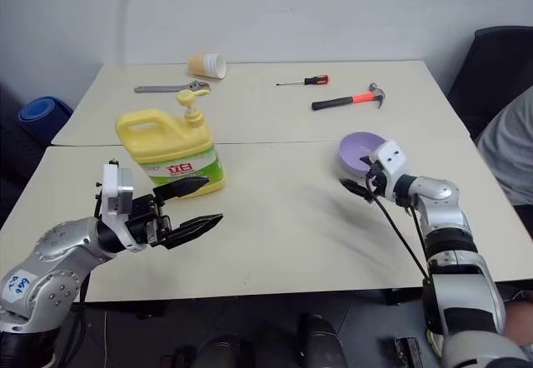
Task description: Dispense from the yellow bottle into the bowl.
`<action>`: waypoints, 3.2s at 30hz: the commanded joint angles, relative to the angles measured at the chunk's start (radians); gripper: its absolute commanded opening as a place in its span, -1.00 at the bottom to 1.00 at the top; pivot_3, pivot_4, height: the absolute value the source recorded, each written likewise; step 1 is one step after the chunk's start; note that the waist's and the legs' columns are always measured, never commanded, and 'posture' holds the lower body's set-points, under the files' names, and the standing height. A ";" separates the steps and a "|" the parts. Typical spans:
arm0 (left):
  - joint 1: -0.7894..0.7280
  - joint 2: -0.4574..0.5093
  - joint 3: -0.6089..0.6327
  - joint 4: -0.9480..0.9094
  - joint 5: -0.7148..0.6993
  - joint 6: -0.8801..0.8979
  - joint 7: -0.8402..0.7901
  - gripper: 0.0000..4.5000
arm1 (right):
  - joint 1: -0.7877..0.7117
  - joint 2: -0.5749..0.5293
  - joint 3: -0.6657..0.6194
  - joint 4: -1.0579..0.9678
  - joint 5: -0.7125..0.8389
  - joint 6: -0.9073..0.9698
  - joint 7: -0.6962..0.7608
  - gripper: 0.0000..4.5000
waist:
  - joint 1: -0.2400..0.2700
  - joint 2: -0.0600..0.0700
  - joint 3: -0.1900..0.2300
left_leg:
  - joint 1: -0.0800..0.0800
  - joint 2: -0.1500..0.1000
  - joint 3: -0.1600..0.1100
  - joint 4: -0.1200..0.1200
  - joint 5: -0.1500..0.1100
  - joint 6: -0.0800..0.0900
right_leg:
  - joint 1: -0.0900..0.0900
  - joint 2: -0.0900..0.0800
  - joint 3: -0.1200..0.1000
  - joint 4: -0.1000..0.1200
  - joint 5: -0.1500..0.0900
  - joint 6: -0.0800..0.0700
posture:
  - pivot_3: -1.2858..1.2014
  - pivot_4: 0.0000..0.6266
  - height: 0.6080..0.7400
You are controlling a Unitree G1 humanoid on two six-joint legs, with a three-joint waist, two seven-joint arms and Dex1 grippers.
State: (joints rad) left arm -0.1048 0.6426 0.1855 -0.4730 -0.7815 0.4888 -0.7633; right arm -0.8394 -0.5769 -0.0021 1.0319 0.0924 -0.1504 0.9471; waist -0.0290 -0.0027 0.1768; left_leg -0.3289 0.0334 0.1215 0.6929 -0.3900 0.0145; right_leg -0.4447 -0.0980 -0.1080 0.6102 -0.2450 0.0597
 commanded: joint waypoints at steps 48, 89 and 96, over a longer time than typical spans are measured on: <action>-0.768 0.103 0.001 0.510 0.075 0.067 0.087 -0.10 | -0.390 0.197 0.216 -0.357 -0.088 0.191 0.368 -1.00 | -0.001 0.005 0.004 | -0.008 -0.002 -0.005 0.006 0.000 0.000 | -0.003 0.004 -0.009 0.002 0.001 0.001 | 0.03 -0.52 1.00; -0.833 0.018 -0.056 0.649 0.345 0.136 0.119 -1.00 | -0.911 0.408 0.315 0.248 -0.352 0.029 0.292 -1.00 | -0.032 0.004 0.005 | -0.023 -0.003 -0.006 0.010 0.001 0.000 | -0.020 0.000 -0.010 0.010 0.000 0.001 | 0.03 -0.52 1.00; -0.806 0.009 -0.065 0.650 0.368 0.174 0.139 -1.00 | -0.913 0.419 0.292 0.257 -0.344 0.036 0.295 -1.00 | -0.032 0.004 0.005 | -0.023 -0.003 -0.006 0.010 0.001 0.000 | -0.020 0.001 -0.008 0.011 0.000 0.001 | 0.03 -0.52 1.00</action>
State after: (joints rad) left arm -0.9312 0.6475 0.1381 0.1757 -0.4392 0.6376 -0.6269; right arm -1.7059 -0.1643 0.3143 1.3056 -0.2667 -0.1085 1.2472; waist -0.0608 0.0017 0.1817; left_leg -0.3520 0.0304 0.1156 0.7032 -0.3891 0.0142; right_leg -0.4648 -0.0973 -0.1158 0.6210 -0.2445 0.0608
